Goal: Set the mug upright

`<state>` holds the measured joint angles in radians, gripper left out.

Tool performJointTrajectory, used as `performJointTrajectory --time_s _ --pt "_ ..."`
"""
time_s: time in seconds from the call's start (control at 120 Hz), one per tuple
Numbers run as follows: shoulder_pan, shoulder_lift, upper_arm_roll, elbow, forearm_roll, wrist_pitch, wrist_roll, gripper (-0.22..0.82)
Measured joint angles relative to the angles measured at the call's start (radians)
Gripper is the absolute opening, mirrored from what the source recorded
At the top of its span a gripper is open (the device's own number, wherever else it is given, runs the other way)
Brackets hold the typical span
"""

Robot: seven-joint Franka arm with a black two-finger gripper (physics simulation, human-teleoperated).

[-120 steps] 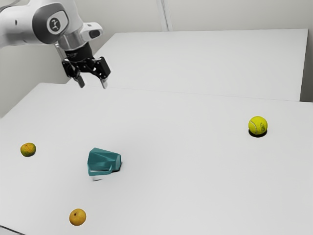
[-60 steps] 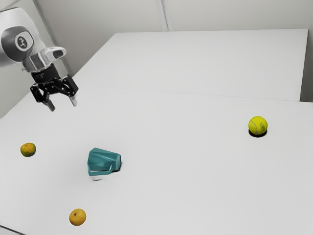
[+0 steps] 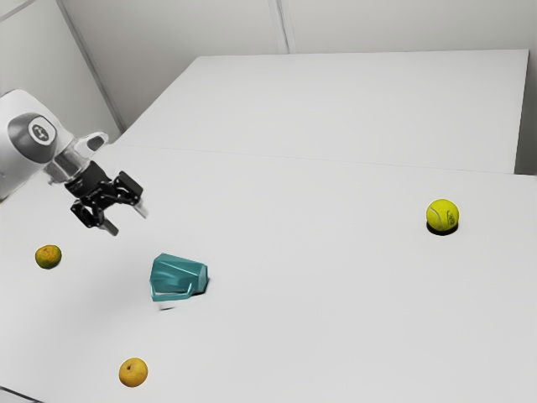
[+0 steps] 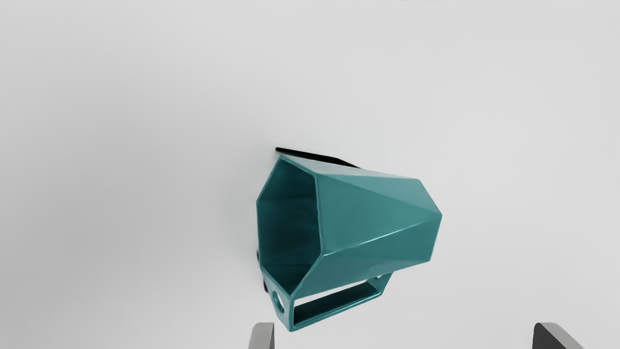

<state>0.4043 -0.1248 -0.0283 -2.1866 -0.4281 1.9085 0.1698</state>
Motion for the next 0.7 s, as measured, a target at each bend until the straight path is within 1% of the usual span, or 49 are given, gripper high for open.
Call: performJointTrajectory --time_s 0.217,0.392,0.7 --pt "0.018 0.011 0.001 -0.083 -0.136 0.093 0.109 0.58" --pt "0.019 0.032 0.001 -0.118 -0.194 0.135 0.181 0.58" --pt "0.031 0.102 0.002 -0.161 -0.32 0.194 0.302 0.58"
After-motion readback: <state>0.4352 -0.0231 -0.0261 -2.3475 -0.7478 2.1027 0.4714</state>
